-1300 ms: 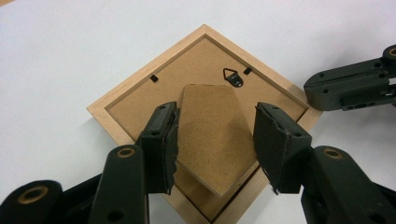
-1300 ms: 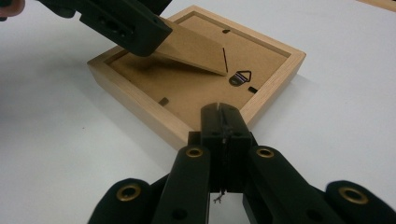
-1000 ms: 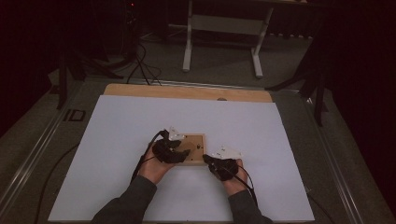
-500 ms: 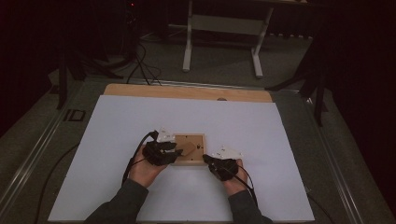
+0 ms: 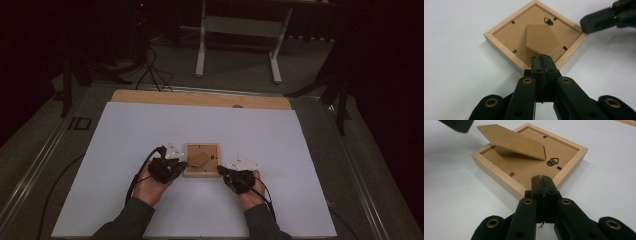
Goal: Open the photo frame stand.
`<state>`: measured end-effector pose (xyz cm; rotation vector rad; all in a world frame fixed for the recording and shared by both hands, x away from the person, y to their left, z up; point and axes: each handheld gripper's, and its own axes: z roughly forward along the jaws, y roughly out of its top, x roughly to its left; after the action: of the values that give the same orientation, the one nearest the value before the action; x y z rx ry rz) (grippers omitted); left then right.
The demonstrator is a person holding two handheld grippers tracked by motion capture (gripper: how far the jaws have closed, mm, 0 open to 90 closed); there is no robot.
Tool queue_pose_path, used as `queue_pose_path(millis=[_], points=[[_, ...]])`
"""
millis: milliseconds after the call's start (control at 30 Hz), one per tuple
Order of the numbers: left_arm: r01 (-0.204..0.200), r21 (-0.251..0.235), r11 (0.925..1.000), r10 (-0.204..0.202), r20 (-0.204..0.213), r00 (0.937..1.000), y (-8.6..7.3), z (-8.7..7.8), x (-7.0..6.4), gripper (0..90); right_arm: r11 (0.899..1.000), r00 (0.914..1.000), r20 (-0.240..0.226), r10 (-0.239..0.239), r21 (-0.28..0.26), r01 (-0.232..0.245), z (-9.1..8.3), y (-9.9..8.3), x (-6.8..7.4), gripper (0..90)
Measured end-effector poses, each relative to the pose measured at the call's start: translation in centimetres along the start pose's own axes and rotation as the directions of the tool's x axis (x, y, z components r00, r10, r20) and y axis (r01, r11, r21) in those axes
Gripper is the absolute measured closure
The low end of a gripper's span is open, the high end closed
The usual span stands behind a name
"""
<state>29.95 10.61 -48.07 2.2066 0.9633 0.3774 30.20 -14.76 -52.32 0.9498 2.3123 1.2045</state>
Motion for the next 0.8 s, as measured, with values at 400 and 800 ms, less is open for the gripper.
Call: queue_pose_path(millis=[400,800], points=[[0.009,0.048,0.9988,-0.009,-0.007,0.9999,0.0,1.4,-0.2,89.5,1.0,1.0,0.0,-0.003,0.0,0.003,0.0,0.0,0.0,89.3],[0.025,0.016,0.9996,-0.025,-0.007,0.9997,1.2,1.3,-0.1,89.2,1.0,1.0,-0.002,-0.004,-0.001,0.004,0.0,0.0,0.0,89.2]])
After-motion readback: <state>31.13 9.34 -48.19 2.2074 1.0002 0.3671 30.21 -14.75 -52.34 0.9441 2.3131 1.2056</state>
